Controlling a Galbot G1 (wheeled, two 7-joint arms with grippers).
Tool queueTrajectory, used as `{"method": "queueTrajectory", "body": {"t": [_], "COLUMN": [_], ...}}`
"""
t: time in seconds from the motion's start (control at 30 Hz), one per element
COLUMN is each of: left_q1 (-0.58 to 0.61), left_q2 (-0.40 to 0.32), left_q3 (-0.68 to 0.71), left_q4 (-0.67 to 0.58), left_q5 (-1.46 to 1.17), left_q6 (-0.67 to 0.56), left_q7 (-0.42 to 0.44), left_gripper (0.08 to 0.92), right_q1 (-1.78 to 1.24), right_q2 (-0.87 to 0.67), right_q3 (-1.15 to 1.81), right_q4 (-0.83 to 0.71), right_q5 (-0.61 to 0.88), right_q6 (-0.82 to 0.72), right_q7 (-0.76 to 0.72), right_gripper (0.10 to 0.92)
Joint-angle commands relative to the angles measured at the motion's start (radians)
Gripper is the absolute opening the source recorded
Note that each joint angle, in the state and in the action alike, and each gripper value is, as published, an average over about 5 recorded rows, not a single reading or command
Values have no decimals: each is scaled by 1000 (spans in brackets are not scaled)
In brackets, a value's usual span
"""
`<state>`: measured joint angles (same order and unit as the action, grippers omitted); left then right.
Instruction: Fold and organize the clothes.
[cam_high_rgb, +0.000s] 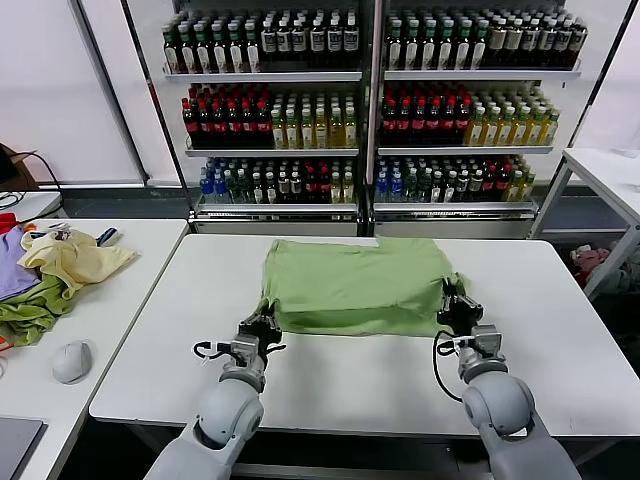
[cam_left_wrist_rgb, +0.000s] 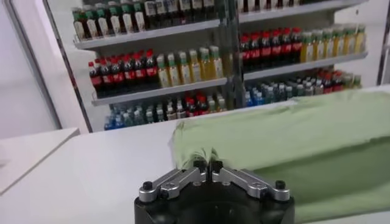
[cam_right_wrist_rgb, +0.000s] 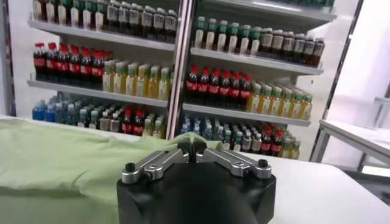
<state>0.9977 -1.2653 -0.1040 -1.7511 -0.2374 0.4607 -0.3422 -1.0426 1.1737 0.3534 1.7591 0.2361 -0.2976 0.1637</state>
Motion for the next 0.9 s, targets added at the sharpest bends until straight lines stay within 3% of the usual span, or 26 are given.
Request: {"method": "queueTrajectory", "body": {"t": [0.03, 0.17, 0.53, 0.8, 0.9], "left_q1": [-69, -51, 84, 30, -10], "left_q2": [-4, -5, 3, 3, 0], "left_q3": [22, 21, -18, -26, -26], "left_q4": [128, 116, -25, 54, 90], "left_q5": [96, 99, 76, -12, -36], "left_q6": [13, 14, 4, 6, 6], "left_q7": [-3, -6, -20, -19, -21], "left_gripper": [91, 152, 470, 703, 779], "right_q1": [56, 20, -150, -157, -134], "right_q2": [8, 12, -6, -7, 0], "right_q3": [-37, -28, 90, 115, 107], "right_q4": [-68, -41, 107, 67, 38], "right_q5": [-25, -33, -12, 35, 57], "right_q6": [-18, -29, -5, -71, -117], "right_q7": [-16, -38, -34, -13, 3], "right_gripper": [132, 214, 533, 761, 810]}}
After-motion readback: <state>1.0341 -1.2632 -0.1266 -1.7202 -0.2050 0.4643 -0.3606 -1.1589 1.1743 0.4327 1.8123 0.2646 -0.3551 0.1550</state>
